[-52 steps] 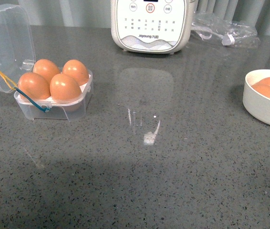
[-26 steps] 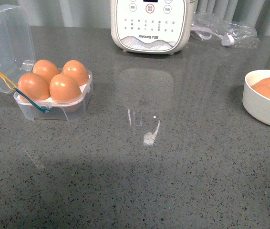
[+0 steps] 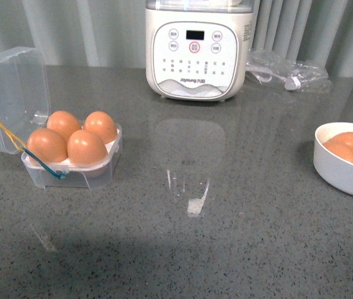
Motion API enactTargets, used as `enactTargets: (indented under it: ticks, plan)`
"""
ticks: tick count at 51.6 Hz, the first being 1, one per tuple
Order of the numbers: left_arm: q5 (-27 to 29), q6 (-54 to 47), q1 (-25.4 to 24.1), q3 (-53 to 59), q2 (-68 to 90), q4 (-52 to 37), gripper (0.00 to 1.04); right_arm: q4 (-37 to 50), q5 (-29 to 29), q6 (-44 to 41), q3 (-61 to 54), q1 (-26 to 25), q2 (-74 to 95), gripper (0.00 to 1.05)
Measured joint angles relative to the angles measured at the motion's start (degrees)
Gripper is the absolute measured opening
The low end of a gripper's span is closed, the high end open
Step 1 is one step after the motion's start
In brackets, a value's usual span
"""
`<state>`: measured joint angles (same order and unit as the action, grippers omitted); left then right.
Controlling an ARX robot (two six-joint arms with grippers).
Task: Put egg into box
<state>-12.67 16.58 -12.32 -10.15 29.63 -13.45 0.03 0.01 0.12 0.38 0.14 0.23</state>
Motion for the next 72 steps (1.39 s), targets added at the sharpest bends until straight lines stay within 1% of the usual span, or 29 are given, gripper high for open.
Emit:
enactTargets:
  ticks: [6, 7, 10, 14, 18, 22, 29, 33, 39, 45, 47, 50, 55, 58, 60, 62, 70, 71, 72]
  plan:
    - [0.2, -4.1, -2.7, -4.1, 19.4, -21.2, 0.98, 0.0, 0.0, 0.0, 0.0, 0.0, 0.0, 0.98]
    - [0.3, -4.6, -2.8, -4.7, 22.0, -23.2, 0.98, 0.0, 0.0, 0.0, 0.0, 0.0, 0.0, 0.98]
    - [0.2, -6.5, -3.0, -6.4, 28.9, -28.2, 0.98, 0.0, 0.0, 0.0, 0.0, 0.0, 0.0, 0.98]
    - [0.3, -8.9, -2.6, -8.2, 34.7, -32.1, 0.98, 0.0, 0.0, 0.0, 0.0, 0.0, 0.0, 0.98]
    - [2.0, -13.5, -1.5, -10.0, 42.2, -38.5, 0.98, 0.0, 0.0, 0.0, 0.0, 0.0, 0.0, 0.98]
    - [3.9, -16.7, 0.1, -12.7, 49.2, -41.5, 0.98, 0.0, 0.0, 0.0, 0.0, 0.0, 0.0, 0.98]
    - [4.6, -19.4, 2.6, -14.8, 54.2, -41.7, 0.98, 0.0, 0.0, 0.0, 0.0, 0.0, 0.0, 0.98]
    - [4.4, -20.1, 5.4, -15.3, 54.4, -40.6, 0.98, 0.0, 0.0, 0.0, 0.0, 0.0, 0.0, 0.98]
    - [1.5, -19.1, 9.3, -15.3, 51.5, -37.7, 0.98, 0.0, 0.0, 0.0, 0.0, 0.0, 0.0, 0.98]
    - [-3.1, -16.1, 11.5, -15.3, 47.1, -33.5, 0.98, 0.0, 0.0, 0.0, 0.0, 0.0, 0.0, 0.98]
    - [-2.9, -15.6, 11.9, -15.3, 46.2, -32.9, 0.98, 0.0, 0.0, 0.0, 0.0, 0.0, 0.0, 0.98]
    - [-1.8, -14.4, 11.9, -15.3, 44.5, -31.0, 0.98, 0.0, 0.0, 0.0, 0.0, 0.0, 0.0, 0.98]
    - [0.3, -10.9, 10.0, -15.4, 42.7, -26.4, 0.98, 0.0, 0.0, 0.0, 0.0, 0.0, 0.0, 0.98]
    - [2.3, -8.3, 8.7, -15.5, 40.9, -21.9, 0.98, 0.0, 0.0, 0.0, 0.0, 0.0, 0.0, 0.98]
    - [4.8, -6.6, 8.1, -15.5, 38.7, -17.9, 0.98, 0.0, 0.0, 0.0, 0.0, 0.0, 0.0, 0.98]
    - [5.5, -5.4, 7.7, -15.5, 37.5, -15.9, 0.98, 0.0, 0.0, 0.0, 0.0, 0.0, 0.0, 0.98]
    - [5.8, -3.8, 7.5, -15.5, 36.0, -15.0, 0.98, 0.0, 0.0, 0.0, 0.0, 0.0, 0.0, 0.98]
    - [6.5, -4.8, 7.6, -15.0, 36.4, -16.9, 0.95, 0.0, 0.0, 0.0, 0.0, 0.0, 0.0, 0.98]
    - [7.7, -6.7, 7.9, -13.7, 36.6, -21.5, 0.90, 0.0, 0.0, 0.0, 0.0, 0.0, 0.0, 0.98]
